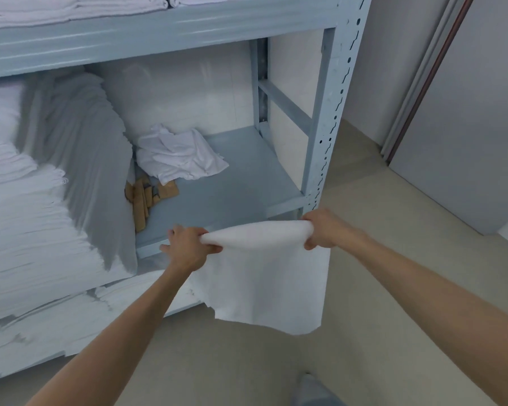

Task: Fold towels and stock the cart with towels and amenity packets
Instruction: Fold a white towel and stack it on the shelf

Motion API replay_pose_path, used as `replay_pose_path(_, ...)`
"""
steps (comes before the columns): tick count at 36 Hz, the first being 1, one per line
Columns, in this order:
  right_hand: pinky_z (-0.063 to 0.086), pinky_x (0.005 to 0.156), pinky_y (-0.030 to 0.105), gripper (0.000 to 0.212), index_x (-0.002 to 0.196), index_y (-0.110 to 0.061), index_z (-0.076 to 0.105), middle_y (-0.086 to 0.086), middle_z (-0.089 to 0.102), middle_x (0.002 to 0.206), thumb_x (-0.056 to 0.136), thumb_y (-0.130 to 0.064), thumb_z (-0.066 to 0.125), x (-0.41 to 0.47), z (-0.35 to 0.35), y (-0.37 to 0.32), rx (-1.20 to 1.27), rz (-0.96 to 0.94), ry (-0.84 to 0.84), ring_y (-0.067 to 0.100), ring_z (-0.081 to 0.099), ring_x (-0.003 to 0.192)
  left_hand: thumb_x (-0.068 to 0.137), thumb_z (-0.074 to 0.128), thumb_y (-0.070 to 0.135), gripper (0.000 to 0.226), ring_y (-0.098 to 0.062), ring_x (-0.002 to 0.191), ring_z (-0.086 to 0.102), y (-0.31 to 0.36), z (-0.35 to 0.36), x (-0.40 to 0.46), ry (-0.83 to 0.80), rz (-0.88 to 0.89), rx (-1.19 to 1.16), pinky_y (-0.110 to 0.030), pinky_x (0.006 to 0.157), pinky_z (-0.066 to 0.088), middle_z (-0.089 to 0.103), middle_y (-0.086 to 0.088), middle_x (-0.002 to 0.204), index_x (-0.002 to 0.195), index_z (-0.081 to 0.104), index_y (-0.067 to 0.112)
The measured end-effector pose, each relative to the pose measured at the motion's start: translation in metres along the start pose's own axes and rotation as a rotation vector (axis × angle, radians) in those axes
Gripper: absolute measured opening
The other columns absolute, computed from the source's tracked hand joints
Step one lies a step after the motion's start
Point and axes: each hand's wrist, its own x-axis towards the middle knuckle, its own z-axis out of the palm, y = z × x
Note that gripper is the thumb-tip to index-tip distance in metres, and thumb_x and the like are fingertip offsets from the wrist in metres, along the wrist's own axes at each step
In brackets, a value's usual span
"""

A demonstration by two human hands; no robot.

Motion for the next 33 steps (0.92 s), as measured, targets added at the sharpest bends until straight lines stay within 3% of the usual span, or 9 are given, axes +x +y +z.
replay_pose_path(4, 0.05, 0.088, 0.039, 0.031, 0.098, -0.009, 0.062, 0.015, 0.042, 0.129, 0.077, -0.023, 0.082, 0.035, -0.005, 0.001, -0.086, -0.016, 0.079, 0.033, 0.04, 0.124, 0.077, 0.076, 0.056, 0.046, -0.033, 0.132, 0.022, 0.011, 0.0, 0.027, 0.016, 0.015, 0.186, -0.052, 0.107, 0.026, 0.034, -0.009, 0.139, 0.117, 0.07, 0.035)
replay_pose_path(7, 0.05, 0.088, 0.043, 0.03, 0.098, -0.012, 0.064, 0.006, 0.049, 0.12, 0.078, -0.026, 0.081, 0.065, -0.022, 0.001, -0.114, -0.052, 0.091, 0.029, 0.041, 0.117, 0.078, 0.075, 0.056, 0.041, -0.028, 0.138, 0.019, 0.021, -0.006, 0.055, 0.085, 0.08, 0.228, -0.048, 0.106, 0.024, 0.035, -0.004, 0.146, 0.112, 0.072, 0.035)
replay_pose_path(11, 0.044, 0.069, 0.032, 0.024, 0.096, -0.02, 0.062, 0.002, 0.067, 0.104, 0.083, -0.035, 0.076, 0.105, -0.069, -0.009, -0.134, -0.13, 0.161, 0.024, 0.064, 0.093, 0.08, 0.075, 0.053, 0.031, -0.025, 0.124, 0.046, 0.048, -0.044, 0.093, 0.124, 0.142, 0.196, -0.04, 0.1, 0.026, 0.061, -0.001, 0.112, 0.089, 0.07, 0.024)
replay_pose_path(13, 0.036, 0.063, 0.03, 0.021, 0.094, -0.024, 0.06, 0.0, 0.066, 0.101, 0.086, -0.039, 0.072, 0.123, -0.103, -0.018, -0.172, -0.198, 0.321, 0.024, 0.064, 0.094, 0.081, 0.076, 0.046, 0.029, -0.028, 0.1, 0.057, 0.066, -0.073, 0.107, 0.251, 0.159, 0.094, -0.036, 0.089, 0.031, 0.065, -0.007, 0.093, 0.078, 0.062, 0.021)
replay_pose_path(15, 0.031, 0.061, 0.03, 0.019, 0.098, -0.024, 0.064, 0.001, 0.065, 0.103, 0.088, -0.038, 0.07, 0.137, -0.138, -0.027, -0.179, -0.27, 0.536, 0.025, 0.061, 0.094, 0.082, 0.078, 0.037, 0.024, -0.032, 0.086, 0.061, 0.082, -0.102, 0.12, 0.413, 0.223, -0.032, -0.039, 0.088, 0.039, 0.072, -0.015, 0.09, 0.085, 0.072, 0.014)
replay_pose_path(19, 0.035, 0.058, 0.033, 0.025, 0.114, -0.017, 0.068, 0.007, 0.063, 0.114, 0.091, -0.028, 0.067, 0.155, -0.194, -0.042, -0.148, -0.391, 0.91, 0.03, 0.054, 0.105, 0.082, 0.079, 0.026, 0.027, -0.038, 0.086, 0.066, 0.107, -0.15, 0.147, 0.783, 0.443, -0.089, -0.046, 0.088, 0.044, 0.075, -0.019, 0.095, 0.102, 0.078, 0.008)
replay_pose_path(22, 0.034, 0.055, 0.033, 0.037, 0.123, -0.019, 0.067, 0.007, 0.06, 0.123, 0.088, -0.005, 0.064, 0.165, -0.204, -0.043, -0.078, -0.433, 1.031, 0.03, 0.05, 0.115, 0.086, 0.072, 0.023, 0.022, -0.039, 0.086, 0.063, 0.112, -0.157, 0.17, 0.89, 0.55, -0.021, -0.045, 0.08, 0.039, 0.074, -0.018, 0.094, 0.105, 0.077, 0.011)
replay_pose_path(27, 0.037, 0.054, 0.029, 0.066, 0.131, -0.017, 0.064, 0.011, 0.052, 0.14, 0.077, 0.02, 0.058, 0.201, -0.148, -0.026, 0.023, -0.405, 1.023, 0.034, 0.044, 0.128, 0.077, 0.069, -0.01, 0.028, -0.043, 0.089, 0.067, 0.087, -0.09, 0.216, 0.685, 0.697, -0.075, -0.055, 0.079, 0.052, 0.074, -0.022, 0.097, 0.101, 0.077, -0.001)
replay_pose_path(33, 0.049, 0.065, 0.032, 0.074, 0.142, -0.026, 0.05, 0.0, 0.033, 0.154, 0.082, 0.017, 0.054, 0.271, -0.007, 0.035, -0.056, -0.155, 0.657, 0.028, 0.039, 0.131, 0.061, 0.077, -0.02, 0.046, -0.044, 0.096, 0.066, 0.04, 0.065, 0.259, 0.382, 0.548, -0.168, -0.044, 0.084, 0.054, 0.074, -0.02, 0.1, 0.101, 0.079, 0.002)
